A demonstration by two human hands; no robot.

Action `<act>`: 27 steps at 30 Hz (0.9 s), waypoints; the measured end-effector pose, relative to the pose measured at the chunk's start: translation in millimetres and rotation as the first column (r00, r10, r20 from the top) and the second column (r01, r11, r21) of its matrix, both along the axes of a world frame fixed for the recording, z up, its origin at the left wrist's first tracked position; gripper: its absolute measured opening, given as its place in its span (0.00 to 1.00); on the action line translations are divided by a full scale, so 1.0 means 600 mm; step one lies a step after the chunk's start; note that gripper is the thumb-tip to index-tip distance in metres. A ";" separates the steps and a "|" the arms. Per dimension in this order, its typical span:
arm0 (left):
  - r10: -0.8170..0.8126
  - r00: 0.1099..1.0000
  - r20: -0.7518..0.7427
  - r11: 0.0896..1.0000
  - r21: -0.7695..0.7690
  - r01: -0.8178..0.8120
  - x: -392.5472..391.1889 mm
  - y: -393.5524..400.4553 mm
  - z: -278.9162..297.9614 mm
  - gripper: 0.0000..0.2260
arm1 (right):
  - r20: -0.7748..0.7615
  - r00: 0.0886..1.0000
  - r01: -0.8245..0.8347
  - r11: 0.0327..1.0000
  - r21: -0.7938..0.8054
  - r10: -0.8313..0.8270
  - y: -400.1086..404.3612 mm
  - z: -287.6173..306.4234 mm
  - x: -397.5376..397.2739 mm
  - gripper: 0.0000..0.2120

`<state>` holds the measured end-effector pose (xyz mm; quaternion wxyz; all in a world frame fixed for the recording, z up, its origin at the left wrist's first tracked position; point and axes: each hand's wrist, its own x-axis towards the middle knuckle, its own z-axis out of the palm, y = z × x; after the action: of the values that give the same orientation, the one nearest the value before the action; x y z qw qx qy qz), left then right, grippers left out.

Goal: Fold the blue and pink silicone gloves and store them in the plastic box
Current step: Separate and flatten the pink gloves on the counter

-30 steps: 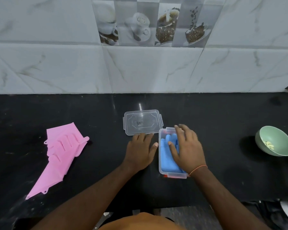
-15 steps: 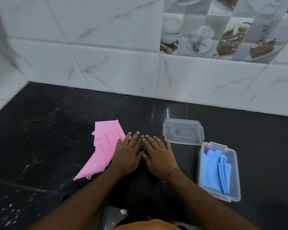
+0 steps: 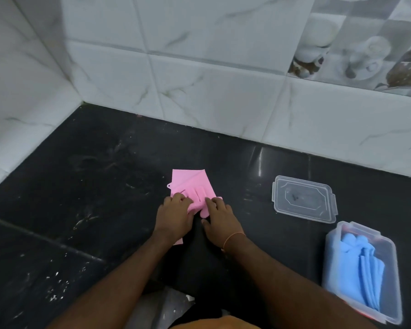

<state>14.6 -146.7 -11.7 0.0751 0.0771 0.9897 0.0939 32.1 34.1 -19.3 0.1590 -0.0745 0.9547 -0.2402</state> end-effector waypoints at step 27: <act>-0.218 0.737 0.639 0.199 0.769 -0.608 -0.088 0.193 0.037 0.19 | 0.651 0.684 0.729 0.257 -0.635 -0.329 0.168 0.047 0.090 0.19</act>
<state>-38.4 -31.0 10.4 0.3229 -0.0693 0.6187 0.7128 86.4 134.8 9.0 0.1915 0.2395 0.6059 -0.7341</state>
